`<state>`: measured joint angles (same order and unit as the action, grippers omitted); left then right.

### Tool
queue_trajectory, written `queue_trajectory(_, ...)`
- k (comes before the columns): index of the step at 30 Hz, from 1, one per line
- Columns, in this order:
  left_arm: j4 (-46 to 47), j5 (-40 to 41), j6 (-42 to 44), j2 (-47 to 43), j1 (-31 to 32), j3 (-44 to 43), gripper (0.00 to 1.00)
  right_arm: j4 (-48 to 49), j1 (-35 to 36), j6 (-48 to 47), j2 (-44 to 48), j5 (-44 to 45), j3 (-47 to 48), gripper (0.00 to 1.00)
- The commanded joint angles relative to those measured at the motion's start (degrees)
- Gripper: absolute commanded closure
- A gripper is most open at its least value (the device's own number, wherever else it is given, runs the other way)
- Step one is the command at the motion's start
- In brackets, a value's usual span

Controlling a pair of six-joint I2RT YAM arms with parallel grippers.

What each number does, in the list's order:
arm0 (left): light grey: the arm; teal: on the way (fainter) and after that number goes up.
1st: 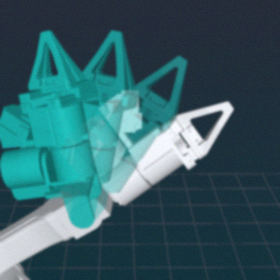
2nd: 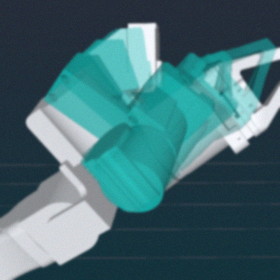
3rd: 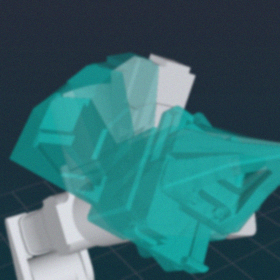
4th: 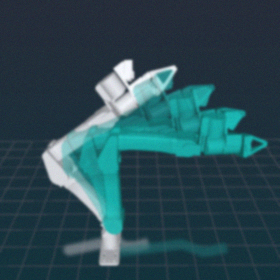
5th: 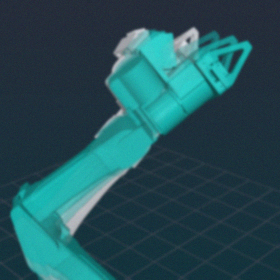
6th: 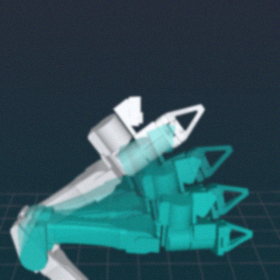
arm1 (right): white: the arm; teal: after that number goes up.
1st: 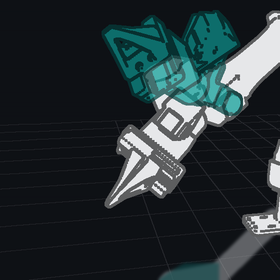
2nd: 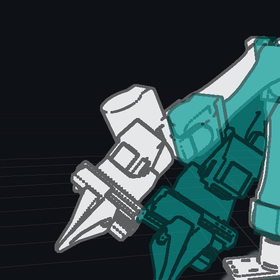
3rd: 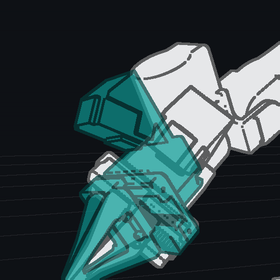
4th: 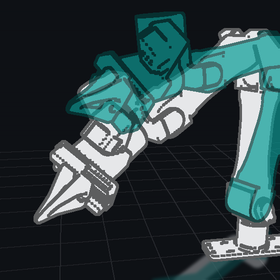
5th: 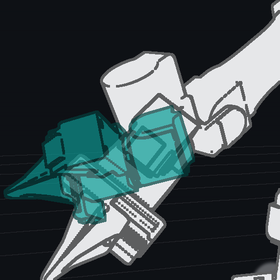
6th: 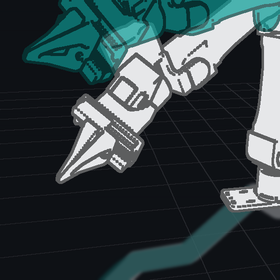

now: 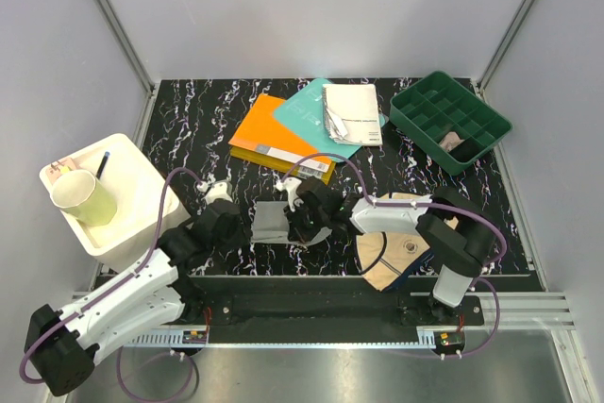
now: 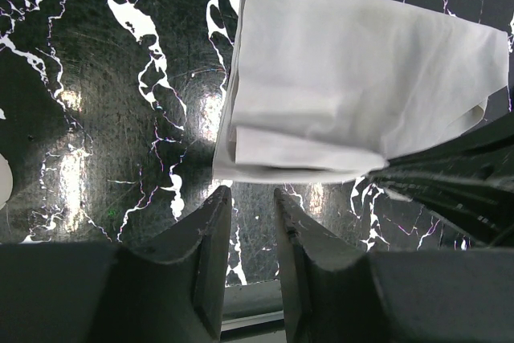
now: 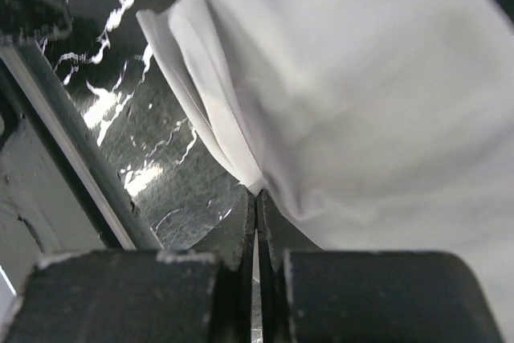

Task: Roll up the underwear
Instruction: Fold the underwear at the center of the board.

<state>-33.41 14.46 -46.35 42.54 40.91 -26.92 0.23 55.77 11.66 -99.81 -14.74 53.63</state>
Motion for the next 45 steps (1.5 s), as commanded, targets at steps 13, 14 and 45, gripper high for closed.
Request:
queue_trajectory(13, 0.9, 1.1, 1.4, 1.5, -0.2, -2.4, 0.69, -3.3, -4.6, -3.1, -1.0, -2.0, 6.8, 1.00)
queue_trajectory(14, 0.9, 1.1, 1.4, 1.6, -0.2, -2.4, 0.69, -3.4, -4.6, -3.6, -1.5, -2.0, 7.1, 1.00)
queue_trajectory(45, 0.8, 1.4, 1.1, 1.6, -0.3, -1.4, 0.69, -4.2, -10.9, -6.7, -7.1, -0.3, 11.4, 1.00)
